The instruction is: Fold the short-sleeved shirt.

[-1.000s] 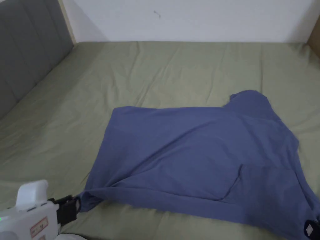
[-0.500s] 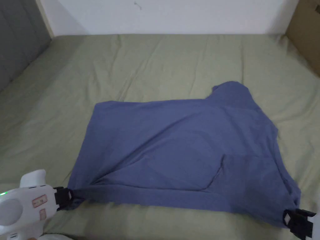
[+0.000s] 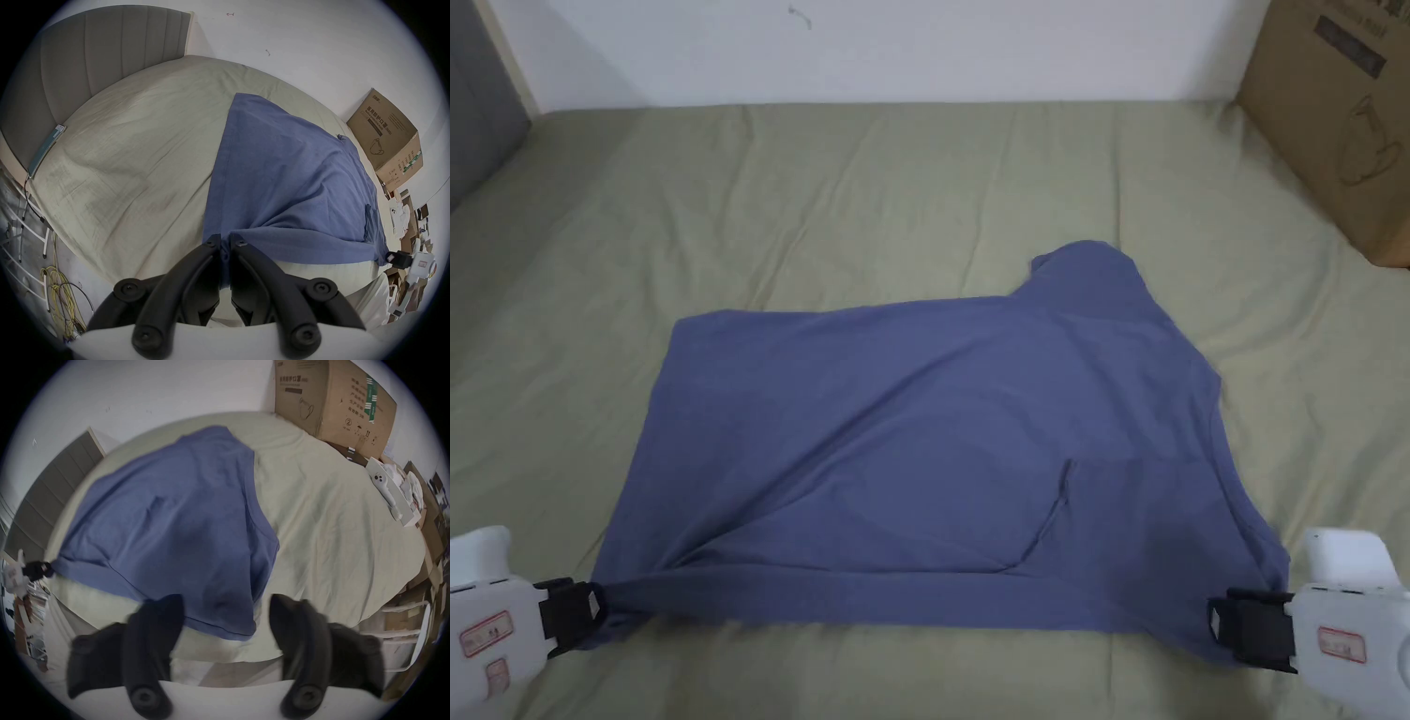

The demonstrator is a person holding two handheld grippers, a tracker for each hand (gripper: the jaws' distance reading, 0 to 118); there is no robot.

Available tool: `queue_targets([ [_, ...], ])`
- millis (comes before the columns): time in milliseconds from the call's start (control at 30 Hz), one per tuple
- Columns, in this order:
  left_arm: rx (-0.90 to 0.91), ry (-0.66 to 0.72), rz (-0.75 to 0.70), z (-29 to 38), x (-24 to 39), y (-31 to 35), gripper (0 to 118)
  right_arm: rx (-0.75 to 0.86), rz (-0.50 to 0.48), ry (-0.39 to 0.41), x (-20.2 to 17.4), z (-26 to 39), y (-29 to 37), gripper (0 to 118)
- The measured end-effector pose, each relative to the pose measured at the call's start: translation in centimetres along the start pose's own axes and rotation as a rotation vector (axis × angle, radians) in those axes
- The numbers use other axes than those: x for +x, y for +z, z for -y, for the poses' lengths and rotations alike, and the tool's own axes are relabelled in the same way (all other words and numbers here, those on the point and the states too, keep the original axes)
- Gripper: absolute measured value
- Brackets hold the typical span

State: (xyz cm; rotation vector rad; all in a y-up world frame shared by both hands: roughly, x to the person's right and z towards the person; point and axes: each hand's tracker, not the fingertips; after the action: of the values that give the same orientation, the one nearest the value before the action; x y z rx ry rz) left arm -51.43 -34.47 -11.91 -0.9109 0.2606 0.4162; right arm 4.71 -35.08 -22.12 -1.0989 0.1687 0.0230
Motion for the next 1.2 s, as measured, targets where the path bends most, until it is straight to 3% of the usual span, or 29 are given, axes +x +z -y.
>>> queue_targets([
  [33,-0.001,0.001,0.000,0.0,0.0,0.0,6,-0.002,-0.004,0.020,-0.1,0.3,-0.3,17],
  [67,-0.002,0.001,0.000,0.0,0.0,0.1,6,-0.003,0.002,0.013,0.0,0.7,-0.6,3],
  [233,-0.010,-0.015,-0.006,0.0,0.2,0.4,6,0.025,-0.012,-0.061,0.7,1.1,1.1,2],
  [500,-0.005,-0.103,-0.042,-1.1,1.5,1.3,6,0.074,-0.084,-0.062,1.2,-1.9,3.9,2],
  [633,0.024,-0.143,-0.032,-3.8,2.4,2.1,6,0.153,-0.146,-0.170,2.6,-5.5,4.5,2],
  [767,0.045,-0.188,-0.034,-8.0,3.6,0.7,6,0.167,-0.117,-0.166,3.3,-10.6,2.7,2],
  [867,0.005,-0.245,-0.058,-10.7,4.7,-2.8,6,0.134,-0.109,-0.207,3.7,-14.3,-0.8,2],
  [1000,-0.035,-0.318,-0.082,-12.4,5.9,-7.5,7,0.076,-0.049,-0.164,2.9,-16.3,-5.8,3],
  [1033,-0.048,-0.326,-0.097,-12.6,6.0,-8.5,17,0.034,-0.047,-0.158,2.7,-16.5,-7.0,7],
  [1067,-0.066,-0.323,-0.115,-12.6,6.0,-9.4,36,0.013,-0.019,-0.171,2.5,-16.4,-7.8,22],
  [1133,-0.104,-0.322,-0.161,-12.7,5.9,-9.8,82,0.023,0.012,-0.150,2.3,-16.0,-8.1,63],
  [1200,-0.079,-0.312,-0.120,-12.2,5.5,-8.7,90,0.065,-0.006,-0.142,2.3,-15.7,-7.0,70],
])
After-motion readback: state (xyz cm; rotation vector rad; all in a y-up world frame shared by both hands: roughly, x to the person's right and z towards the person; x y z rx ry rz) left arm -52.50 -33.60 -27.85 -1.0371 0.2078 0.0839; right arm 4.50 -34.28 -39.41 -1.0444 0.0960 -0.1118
